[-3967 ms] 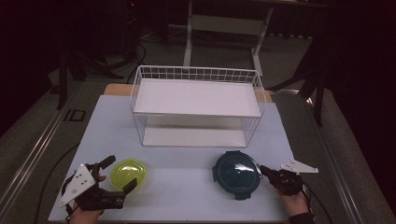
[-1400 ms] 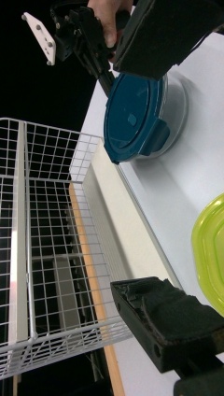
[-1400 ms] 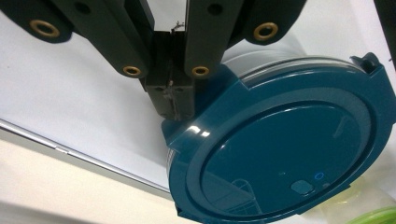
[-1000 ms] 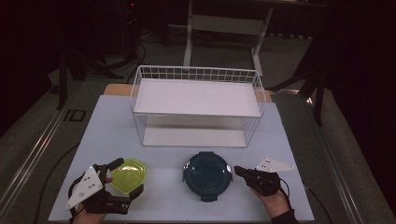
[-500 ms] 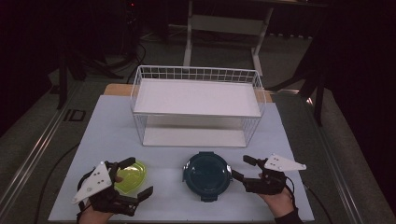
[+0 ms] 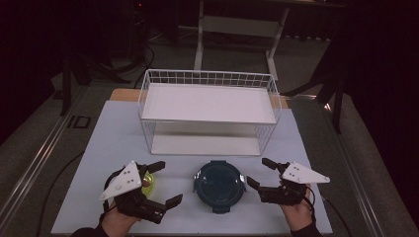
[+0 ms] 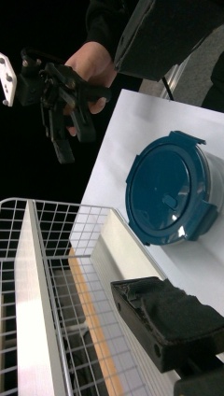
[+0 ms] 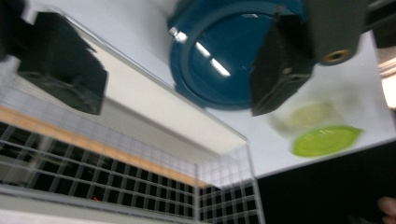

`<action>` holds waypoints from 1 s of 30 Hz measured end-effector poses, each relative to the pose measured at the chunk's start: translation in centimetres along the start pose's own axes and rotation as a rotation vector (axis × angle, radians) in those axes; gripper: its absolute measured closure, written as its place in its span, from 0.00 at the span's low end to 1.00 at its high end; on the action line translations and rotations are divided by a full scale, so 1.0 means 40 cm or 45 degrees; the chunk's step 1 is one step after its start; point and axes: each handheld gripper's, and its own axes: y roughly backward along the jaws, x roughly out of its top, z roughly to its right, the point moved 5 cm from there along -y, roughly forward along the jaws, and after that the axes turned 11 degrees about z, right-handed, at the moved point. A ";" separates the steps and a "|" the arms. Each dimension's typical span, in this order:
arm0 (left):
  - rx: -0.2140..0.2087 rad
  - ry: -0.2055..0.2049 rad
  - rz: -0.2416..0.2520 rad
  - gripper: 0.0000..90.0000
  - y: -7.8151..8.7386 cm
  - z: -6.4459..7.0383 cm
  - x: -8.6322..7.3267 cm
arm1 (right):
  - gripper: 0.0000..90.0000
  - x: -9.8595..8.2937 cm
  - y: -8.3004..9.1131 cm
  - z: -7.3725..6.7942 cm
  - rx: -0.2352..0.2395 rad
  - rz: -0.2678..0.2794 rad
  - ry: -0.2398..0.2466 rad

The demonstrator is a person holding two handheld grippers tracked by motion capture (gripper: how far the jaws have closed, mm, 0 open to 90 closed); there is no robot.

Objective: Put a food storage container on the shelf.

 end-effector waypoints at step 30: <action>0.046 0.333 -0.278 0.00 -0.181 -0.052 -0.110 | 0.11 -0.074 -0.036 0.023 -0.012 -0.195 -0.301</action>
